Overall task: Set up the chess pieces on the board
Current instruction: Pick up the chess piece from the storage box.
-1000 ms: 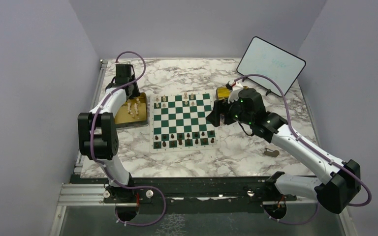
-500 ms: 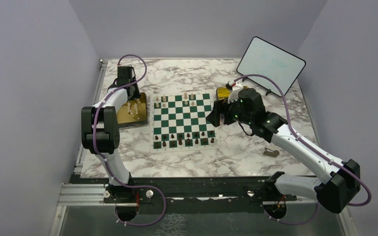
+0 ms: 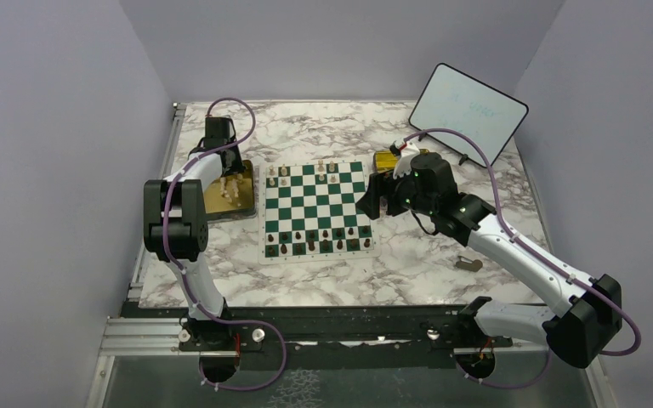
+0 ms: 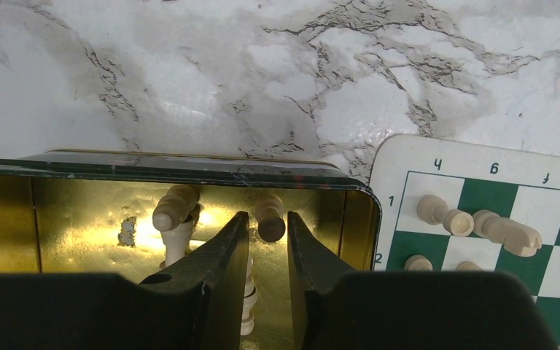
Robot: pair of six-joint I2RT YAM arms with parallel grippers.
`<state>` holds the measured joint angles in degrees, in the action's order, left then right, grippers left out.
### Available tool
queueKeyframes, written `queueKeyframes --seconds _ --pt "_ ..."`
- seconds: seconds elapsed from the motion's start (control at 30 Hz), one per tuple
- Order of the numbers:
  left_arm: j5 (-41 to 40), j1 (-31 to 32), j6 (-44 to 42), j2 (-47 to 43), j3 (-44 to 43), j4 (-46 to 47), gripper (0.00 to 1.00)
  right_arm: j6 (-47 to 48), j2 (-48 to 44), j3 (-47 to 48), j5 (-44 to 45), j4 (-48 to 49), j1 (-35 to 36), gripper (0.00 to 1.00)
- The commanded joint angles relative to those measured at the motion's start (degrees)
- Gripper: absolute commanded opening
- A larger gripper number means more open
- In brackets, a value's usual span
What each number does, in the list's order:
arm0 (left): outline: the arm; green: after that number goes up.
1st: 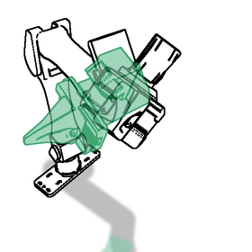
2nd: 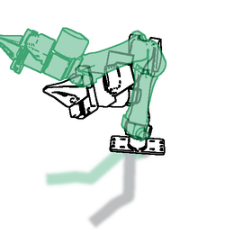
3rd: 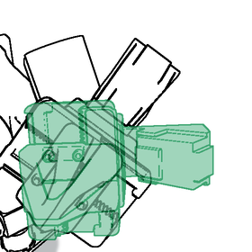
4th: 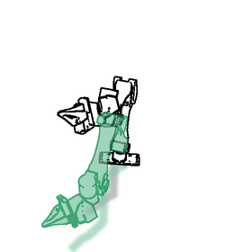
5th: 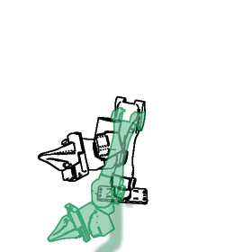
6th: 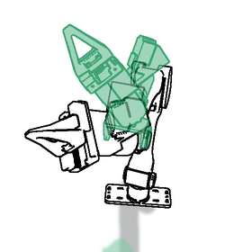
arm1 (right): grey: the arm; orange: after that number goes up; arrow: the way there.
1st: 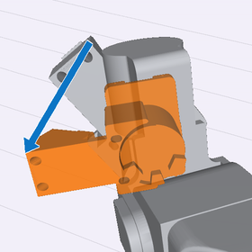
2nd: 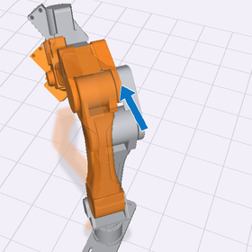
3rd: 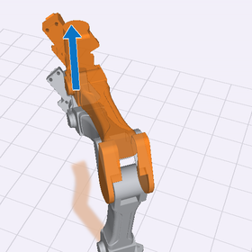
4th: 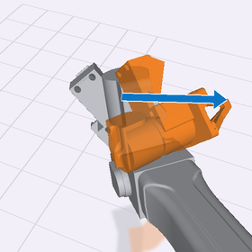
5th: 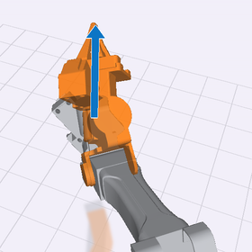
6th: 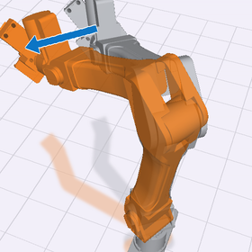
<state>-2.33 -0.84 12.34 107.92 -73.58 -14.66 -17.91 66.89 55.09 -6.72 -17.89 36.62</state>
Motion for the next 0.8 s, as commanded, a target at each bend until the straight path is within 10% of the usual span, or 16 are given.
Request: queueKeyframes --seconds 0.0,0.77 --pt "1.7 -0.2 -0.1 0.9 -1.3 1.3 0.26 0.6 -1.2 0.2 0.7 0.1 -0.3 0.88" --pt "1.5 -0.2 0.3 -0.4 -2.8 -2.4 0.15 0.2 -1.8 0.0 0.4 -0.1 -0.3 0.88"
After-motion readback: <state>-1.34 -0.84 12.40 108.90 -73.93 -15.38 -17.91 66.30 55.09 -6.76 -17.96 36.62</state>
